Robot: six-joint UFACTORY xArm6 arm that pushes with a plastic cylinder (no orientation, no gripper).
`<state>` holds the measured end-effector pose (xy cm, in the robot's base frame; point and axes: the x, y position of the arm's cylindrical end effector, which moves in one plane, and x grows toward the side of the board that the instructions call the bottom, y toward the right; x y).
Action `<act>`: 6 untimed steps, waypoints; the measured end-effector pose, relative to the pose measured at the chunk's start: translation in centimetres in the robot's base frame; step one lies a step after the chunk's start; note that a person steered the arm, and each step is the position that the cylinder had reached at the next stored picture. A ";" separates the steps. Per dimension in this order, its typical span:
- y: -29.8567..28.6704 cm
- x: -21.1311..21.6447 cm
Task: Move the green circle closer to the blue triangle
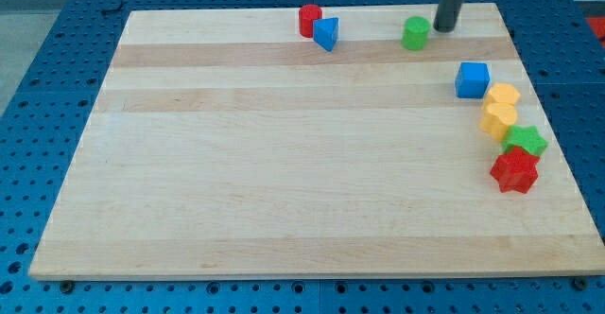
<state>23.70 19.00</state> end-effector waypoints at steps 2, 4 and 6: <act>-0.8 -0.6; 5.6 2.4; -0.2 3.7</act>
<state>27.35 18.80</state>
